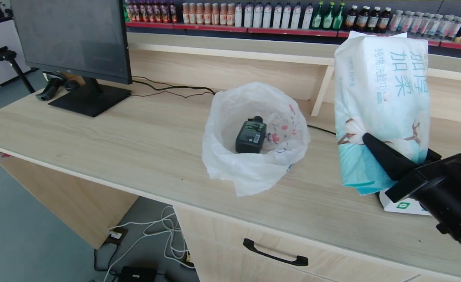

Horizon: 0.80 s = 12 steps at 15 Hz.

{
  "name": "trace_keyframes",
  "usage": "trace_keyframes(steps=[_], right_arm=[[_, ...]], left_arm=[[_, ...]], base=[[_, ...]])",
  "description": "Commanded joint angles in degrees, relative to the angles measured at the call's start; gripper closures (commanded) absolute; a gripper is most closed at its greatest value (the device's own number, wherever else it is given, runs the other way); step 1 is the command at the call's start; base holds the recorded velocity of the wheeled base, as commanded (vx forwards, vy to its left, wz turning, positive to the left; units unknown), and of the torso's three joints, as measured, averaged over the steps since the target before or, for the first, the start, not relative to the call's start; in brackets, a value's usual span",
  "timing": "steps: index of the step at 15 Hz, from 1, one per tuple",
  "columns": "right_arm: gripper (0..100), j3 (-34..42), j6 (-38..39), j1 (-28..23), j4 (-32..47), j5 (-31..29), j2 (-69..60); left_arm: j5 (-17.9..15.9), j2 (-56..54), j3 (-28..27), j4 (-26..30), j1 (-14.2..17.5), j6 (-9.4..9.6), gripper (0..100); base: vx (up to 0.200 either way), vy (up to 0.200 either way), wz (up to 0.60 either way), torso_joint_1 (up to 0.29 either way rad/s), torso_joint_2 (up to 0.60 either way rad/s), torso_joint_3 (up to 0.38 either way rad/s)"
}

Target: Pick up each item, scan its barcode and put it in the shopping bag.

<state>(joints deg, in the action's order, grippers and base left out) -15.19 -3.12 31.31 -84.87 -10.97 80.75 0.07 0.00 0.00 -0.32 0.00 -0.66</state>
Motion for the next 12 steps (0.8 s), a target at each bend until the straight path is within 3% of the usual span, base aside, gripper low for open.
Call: trace_keyframes(steps=[1,11,12], right_arm=[[100,-0.2,0.0,0.0,0.1,0.0,-0.2],[100,0.4,0.0,0.0,0.1,0.2,-0.6],[100,0.5,0.0,0.0,0.1,0.2,-0.6]], left_arm=[[0.0,0.0,0.0,0.0,0.0,-0.04,0],[0.0,0.0,0.0,0.0,0.0,0.13,0],[0.0,0.0,0.0,0.0,0.0,0.13,0]], base=[[0.000,0.000,0.60,-0.002,0.00,0.002],[0.000,0.000,0.00,0.000,0.00,0.000],[0.000,0.200,0.00,-0.002,0.00,0.002]])
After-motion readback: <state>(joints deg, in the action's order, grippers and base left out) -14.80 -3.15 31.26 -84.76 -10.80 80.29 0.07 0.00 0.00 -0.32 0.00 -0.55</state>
